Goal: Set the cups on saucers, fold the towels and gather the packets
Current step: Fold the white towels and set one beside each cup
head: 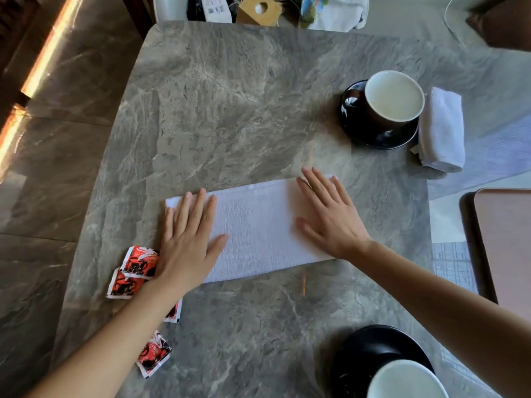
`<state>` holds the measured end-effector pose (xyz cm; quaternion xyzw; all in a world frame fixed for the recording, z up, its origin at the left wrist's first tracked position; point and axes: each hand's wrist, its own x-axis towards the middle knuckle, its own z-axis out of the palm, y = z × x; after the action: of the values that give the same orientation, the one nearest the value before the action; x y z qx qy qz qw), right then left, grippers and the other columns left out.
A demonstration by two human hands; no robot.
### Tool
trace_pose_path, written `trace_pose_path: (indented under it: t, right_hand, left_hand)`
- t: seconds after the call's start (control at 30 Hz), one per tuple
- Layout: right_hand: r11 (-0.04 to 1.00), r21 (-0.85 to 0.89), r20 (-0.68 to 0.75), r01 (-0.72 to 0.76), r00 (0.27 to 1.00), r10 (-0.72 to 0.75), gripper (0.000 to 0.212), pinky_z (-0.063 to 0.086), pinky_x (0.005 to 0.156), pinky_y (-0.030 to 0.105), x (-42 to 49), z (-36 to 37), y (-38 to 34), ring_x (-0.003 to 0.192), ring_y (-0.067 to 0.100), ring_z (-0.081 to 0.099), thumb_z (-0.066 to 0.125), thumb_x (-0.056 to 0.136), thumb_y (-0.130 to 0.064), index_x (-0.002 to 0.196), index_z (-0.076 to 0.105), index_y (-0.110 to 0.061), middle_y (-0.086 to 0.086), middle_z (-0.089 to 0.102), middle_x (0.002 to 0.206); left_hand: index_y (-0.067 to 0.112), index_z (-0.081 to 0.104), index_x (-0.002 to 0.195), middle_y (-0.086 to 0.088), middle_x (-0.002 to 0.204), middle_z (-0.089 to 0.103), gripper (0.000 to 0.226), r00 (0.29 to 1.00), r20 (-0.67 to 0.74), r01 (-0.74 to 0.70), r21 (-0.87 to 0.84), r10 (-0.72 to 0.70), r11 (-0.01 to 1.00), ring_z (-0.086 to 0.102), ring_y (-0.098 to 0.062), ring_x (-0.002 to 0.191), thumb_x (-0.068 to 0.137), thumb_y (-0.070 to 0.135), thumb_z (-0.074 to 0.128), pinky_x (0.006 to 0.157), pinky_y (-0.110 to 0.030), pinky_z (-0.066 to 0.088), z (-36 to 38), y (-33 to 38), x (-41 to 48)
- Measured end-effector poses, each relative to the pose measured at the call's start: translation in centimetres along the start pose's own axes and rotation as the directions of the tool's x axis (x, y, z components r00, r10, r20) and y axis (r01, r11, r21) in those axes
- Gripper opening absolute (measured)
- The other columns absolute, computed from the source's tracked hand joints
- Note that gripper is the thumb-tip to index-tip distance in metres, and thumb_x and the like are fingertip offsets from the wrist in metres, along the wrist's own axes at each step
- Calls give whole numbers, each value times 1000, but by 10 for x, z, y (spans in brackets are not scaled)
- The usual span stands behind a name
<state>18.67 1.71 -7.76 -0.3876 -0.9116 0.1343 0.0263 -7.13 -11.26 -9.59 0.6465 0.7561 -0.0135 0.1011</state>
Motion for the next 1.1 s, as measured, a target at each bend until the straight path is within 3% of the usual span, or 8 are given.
trace_pose_path:
  t: [0.13,0.2,0.3,0.43,0.7,0.83,0.97,1.1]
  right_hand:
    - [955,50,-42,293,956,-291,44,36,104,39,39,-9,-37,130,25,44,46,86,-29,128,53,-16,6,53,136]
    - [933,14,-1,359,933,-359,35,44,86,36,49,-2,-49,108,25,56,45,82,-28,111,63,-21,1,62,115]
    - [964,40,14,264,964,-265,31,41,73,35,55,4,-53,95,24,54,42,79,-29,101,63,-25,-3,60,103]
    - [983,110,22,144,989,-148,30,45,72,38,59,-2,-51,97,24,49,39,81,-28,101,61,-25,-2,56,102]
    - [929,322,87,-181,983,161,35,46,66,34,18,-12,-22,92,26,61,46,88,-16,119,54,-30,-1,58,112]
    - [913,349,191,-212,970,152,52,51,64,37,-7,-14,-36,83,19,58,54,85,-19,133,42,-32,-7,51,103]
    - [911,343,185,-227,968,171,51,43,56,29,-6,-15,-34,73,7,47,57,86,-21,132,42,-36,-17,41,93]
    - [955,265,106,-138,988,113,41,50,53,32,-10,-25,-43,70,6,46,60,85,-21,122,47,-33,-14,46,100]
  left_hand:
    - [14,20,146,-8,158,11,72,995,-88,44,-118,-54,992,6,-23,144,89,57,25,115,-48,4,-11,13,-5]
    - [14,34,138,-7,152,23,60,979,-182,30,-325,-93,945,22,-25,139,87,43,41,113,-39,14,-25,38,-24]
    - [21,38,134,0,134,44,48,987,-157,-64,-502,-18,863,40,-19,125,89,38,43,106,-30,26,-32,85,-62]
    - [22,37,137,3,136,45,57,995,46,-70,-293,87,954,35,-16,128,88,50,38,109,-39,21,-13,91,-68]
    - [30,40,127,11,139,36,54,992,69,-92,-172,106,981,11,-10,145,82,55,26,114,-54,-1,-36,31,9]
    - [25,40,125,7,137,36,44,991,49,-116,-159,125,980,9,-11,146,85,38,55,113,-55,-4,-36,28,25]
    - [26,39,123,6,132,39,45,994,18,-108,-153,112,982,22,-19,142,83,35,59,113,-55,2,-30,30,12]
    - [20,53,110,2,115,52,37,993,-116,-53,-216,28,975,48,-19,112,75,26,65,107,-43,21,-38,39,-19]
